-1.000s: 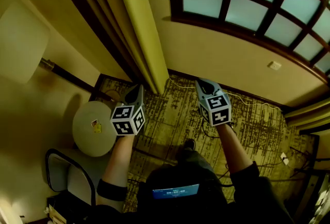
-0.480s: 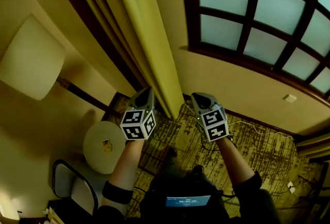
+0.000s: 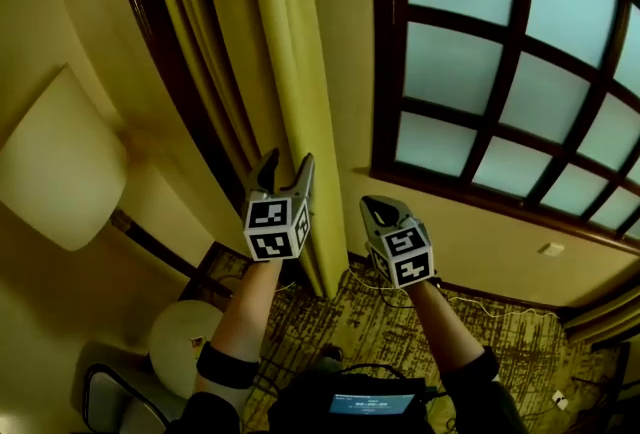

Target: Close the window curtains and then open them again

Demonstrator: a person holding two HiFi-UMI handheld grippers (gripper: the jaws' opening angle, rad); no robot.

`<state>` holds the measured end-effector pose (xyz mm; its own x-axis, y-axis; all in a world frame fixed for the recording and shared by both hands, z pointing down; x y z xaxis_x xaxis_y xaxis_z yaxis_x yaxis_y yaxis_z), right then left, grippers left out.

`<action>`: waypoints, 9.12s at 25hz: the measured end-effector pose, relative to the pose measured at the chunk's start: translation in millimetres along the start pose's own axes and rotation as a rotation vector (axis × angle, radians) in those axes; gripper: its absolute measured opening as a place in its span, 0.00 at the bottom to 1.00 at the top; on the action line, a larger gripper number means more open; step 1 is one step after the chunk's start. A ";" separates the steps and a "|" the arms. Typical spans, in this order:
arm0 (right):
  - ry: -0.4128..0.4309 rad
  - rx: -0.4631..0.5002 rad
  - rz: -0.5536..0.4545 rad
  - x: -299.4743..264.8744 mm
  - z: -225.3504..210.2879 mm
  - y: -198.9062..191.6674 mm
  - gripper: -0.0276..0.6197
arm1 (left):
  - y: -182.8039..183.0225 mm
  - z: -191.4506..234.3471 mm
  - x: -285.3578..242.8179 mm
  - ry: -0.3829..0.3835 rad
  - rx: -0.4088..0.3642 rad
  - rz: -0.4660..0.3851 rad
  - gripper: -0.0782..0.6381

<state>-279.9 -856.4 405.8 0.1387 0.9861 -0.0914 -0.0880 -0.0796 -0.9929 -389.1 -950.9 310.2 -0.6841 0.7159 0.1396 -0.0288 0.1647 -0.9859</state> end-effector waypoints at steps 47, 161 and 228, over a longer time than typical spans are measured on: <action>-0.507 0.154 -0.138 -4.2 -169.3 144.7 0.05 | 145.6 -125.3 -184.5 -0.389 -0.223 -0.305 0.11; -0.703 -0.063 -0.109 834.4 -665.6 40.2 0.05 | 304.4 -1131.9 -54.1 -0.711 -0.465 -0.271 0.11; -0.564 -0.168 -0.010 975.7 -582.5 -73.2 0.05 | 127.0 -1060.7 98.9 -0.492 -0.186 0.125 0.42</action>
<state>436.4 26.6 345.3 -0.4113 0.9086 -0.0731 0.0744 -0.0465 -0.9961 312.7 -139.5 296.4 -0.9358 0.3430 -0.0812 0.1735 0.2477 -0.9532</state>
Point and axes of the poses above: the fingertips, and each gripper's own axes: x backward along the fingers, z to its left, y out of its top, the point moved 1 cm from there along x, backward along the fingers, and after that the axes turned 7 degrees about -z, right-handed, at the moved point
